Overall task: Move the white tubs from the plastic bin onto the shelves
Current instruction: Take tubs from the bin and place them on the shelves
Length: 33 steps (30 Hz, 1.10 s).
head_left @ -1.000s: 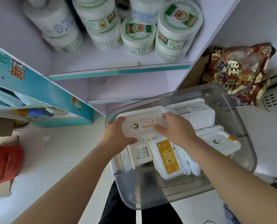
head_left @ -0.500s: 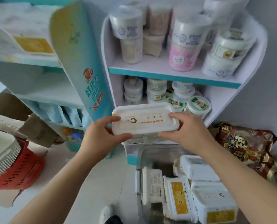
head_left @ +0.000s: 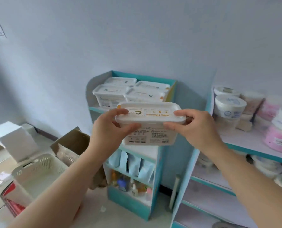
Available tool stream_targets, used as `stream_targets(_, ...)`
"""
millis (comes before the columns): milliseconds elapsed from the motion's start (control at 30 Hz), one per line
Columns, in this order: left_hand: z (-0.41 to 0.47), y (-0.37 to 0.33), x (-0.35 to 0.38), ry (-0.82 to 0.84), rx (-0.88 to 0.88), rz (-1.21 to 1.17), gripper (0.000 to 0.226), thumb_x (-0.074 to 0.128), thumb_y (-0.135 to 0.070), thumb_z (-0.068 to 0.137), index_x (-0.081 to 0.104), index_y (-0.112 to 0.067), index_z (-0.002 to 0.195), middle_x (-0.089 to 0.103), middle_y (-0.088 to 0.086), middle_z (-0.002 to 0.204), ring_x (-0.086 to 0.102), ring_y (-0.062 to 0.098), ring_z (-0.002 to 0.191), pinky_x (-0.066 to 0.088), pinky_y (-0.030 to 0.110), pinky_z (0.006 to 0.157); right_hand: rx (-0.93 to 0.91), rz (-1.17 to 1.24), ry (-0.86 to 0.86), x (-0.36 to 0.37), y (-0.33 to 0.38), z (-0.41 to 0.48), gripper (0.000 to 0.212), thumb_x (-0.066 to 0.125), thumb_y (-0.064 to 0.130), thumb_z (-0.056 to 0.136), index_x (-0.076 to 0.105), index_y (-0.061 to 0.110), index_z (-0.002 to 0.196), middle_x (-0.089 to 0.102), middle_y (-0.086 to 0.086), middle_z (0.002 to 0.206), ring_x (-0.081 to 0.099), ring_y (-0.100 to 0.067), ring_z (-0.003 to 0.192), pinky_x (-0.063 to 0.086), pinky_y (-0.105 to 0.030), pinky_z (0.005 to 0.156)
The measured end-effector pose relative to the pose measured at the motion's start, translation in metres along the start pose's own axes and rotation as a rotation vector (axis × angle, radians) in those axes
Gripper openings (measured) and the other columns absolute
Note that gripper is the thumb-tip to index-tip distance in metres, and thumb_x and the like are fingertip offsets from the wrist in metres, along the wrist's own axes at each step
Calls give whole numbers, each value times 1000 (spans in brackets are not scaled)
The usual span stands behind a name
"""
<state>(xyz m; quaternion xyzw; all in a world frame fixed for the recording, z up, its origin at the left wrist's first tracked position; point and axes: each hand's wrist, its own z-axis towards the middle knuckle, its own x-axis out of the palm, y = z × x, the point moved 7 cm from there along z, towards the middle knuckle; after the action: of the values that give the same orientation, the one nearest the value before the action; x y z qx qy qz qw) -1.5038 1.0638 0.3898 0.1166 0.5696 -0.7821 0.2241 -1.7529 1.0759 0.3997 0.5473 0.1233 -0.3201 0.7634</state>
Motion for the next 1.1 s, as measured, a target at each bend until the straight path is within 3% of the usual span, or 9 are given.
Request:
stream_targets(100,46,10,-40,-21,16,24,45,83,-45,63,67,-32,102,60,-9,63,57,0,54,41,10,53,-6,96,-16,35,29,33,47,86,41,58,71,20,98,57,12,62,49,3,49,39,-7,52)
stream_targets(233,107,23,-65,-35,36,27,45,82,-49,64,66,-33,103,69,-5,79,66,8,72,53,28,69,-36,117,-53,63,56,83,36,85,33,66,70,20,96,51,17,67,49,6,52,37,-5,52)
stream_targets(333,152,31,-69,-37,58,15,45,81,-46,68,66,-29,107,68,-3,89,66,10,74,51,25,65,-43,93,-55,82,67,126,37,83,37,67,70,21,97,56,12,72,51,-1,60,40,-14,60)
stream_targets(467,217,42,-62,-28,74,-34,41,80,-40,71,65,-26,106,64,-6,83,62,8,71,44,17,58,-72,63,-35,105,72,189,38,81,37,71,69,18,101,62,6,87,55,-9,74,42,-18,65)
stream_targets(567,265,51,-53,-25,105,-48,46,79,-40,73,63,-24,113,65,-5,97,62,9,77,46,19,62,-91,49,-35,121,70,236,39,80,39,71,69,17,102,65,1,94,59,-14,82,46,-23,72)
stream_targets(667,312,64,-42,-26,101,-42,57,79,-40,73,57,-25,123,63,-4,107,64,16,87,53,31,76,-85,52,-21,137,62,280,36,80,39,71,68,18,98,65,2,92,60,-12,81,48,-23,72)
stream_targets(767,350,79,-31,-7,99,-36,59,79,-37,75,53,-27,127,62,-2,112,63,13,85,50,24,68,-82,41,-3,155,53,315,34,81,37,71,68,17,96,65,3,90,60,-9,76,47,-20,66)
stream_targets(867,379,96,-20,29,70,-35,61,78,-33,77,49,-29,131,62,2,110,64,17,86,50,17,57,-76,14,13,175,41,340,34,82,37,70,67,17,93,66,1,92,61,-13,76,53,-27,70)
stream_targets(1100,418,131,-7,72,37,-7,52,74,-33,80,56,-22,128,63,0,90,59,8,75,43,17,64,-45,-54,25,204,28,367,25,80,37,72,64,23,85,66,4,90,63,-13,81,52,-28,71)
